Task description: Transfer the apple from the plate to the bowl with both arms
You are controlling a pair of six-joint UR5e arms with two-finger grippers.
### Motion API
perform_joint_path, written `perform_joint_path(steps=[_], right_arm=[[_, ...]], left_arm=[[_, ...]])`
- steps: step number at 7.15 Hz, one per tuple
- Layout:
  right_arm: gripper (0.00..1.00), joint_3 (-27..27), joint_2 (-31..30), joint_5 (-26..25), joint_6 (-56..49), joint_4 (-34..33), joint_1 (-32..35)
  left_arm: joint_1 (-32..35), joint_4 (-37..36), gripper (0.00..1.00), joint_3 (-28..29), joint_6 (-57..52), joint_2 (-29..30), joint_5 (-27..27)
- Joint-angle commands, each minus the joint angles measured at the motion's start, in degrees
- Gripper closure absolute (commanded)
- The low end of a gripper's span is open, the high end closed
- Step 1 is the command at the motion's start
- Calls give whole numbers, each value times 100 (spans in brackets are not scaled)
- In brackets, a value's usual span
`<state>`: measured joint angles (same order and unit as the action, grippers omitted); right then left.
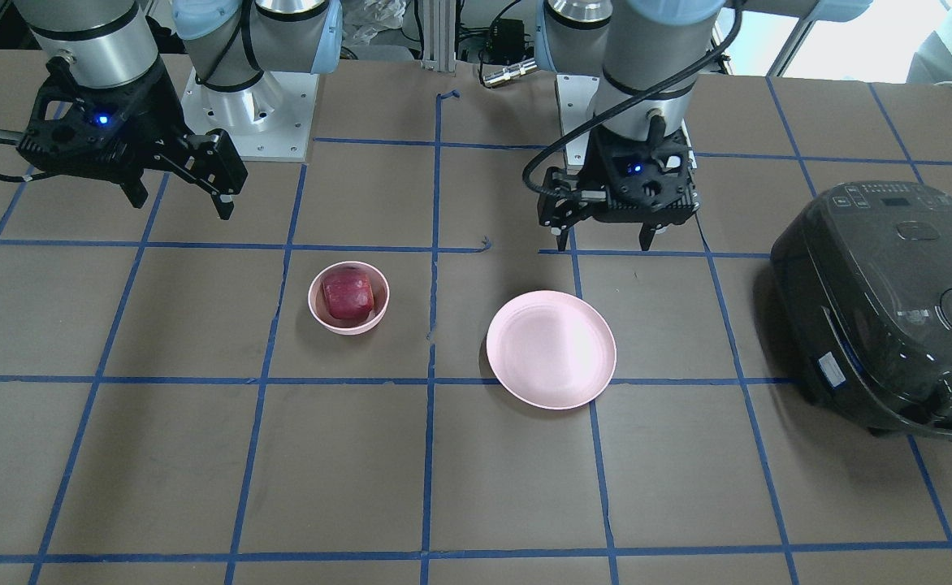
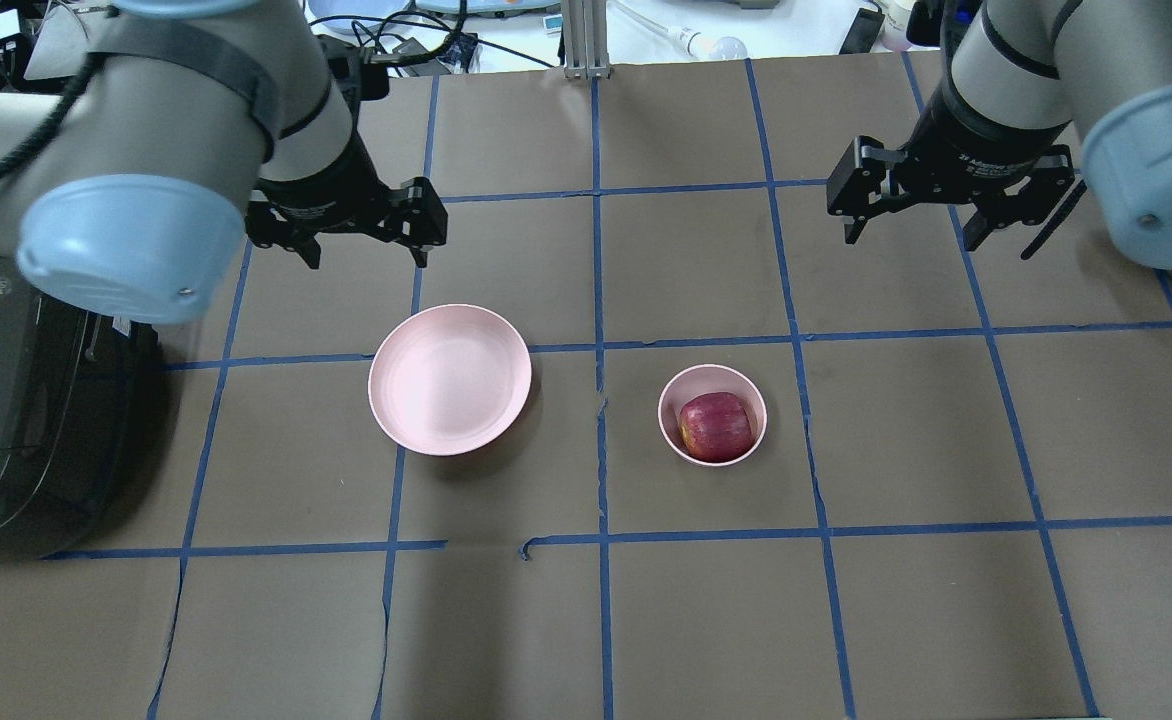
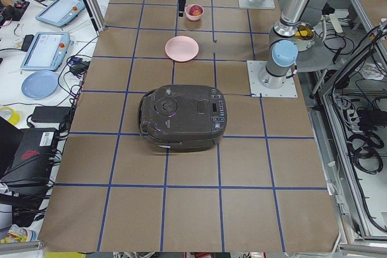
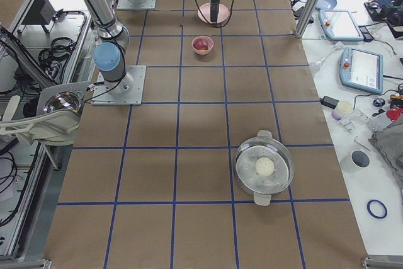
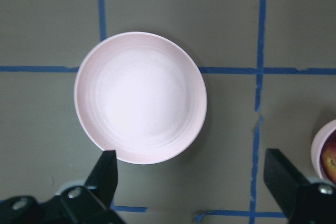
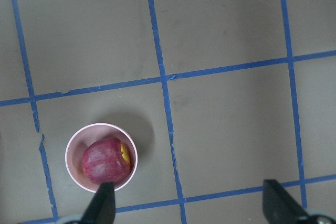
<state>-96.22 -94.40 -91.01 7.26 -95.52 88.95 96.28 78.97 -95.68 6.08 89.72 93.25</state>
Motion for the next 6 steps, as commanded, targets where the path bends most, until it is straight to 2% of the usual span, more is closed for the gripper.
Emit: perform_joint_path(steps=[1,2,4,6], right_arm=[[0,7,-113,143,92,174,140],[0,7,-105,171,109,166,262],[0,42,-105,136,109,166,272],[0,113,-87,118,101,175,264]], left_arm=[[-302,670,0,5,-247,-428,-105],[-425,638,0,23,-648,-499,-140],[-575,409,0,84,-784,-430,-193],[-637,426,0,792,-775,16,-150]])
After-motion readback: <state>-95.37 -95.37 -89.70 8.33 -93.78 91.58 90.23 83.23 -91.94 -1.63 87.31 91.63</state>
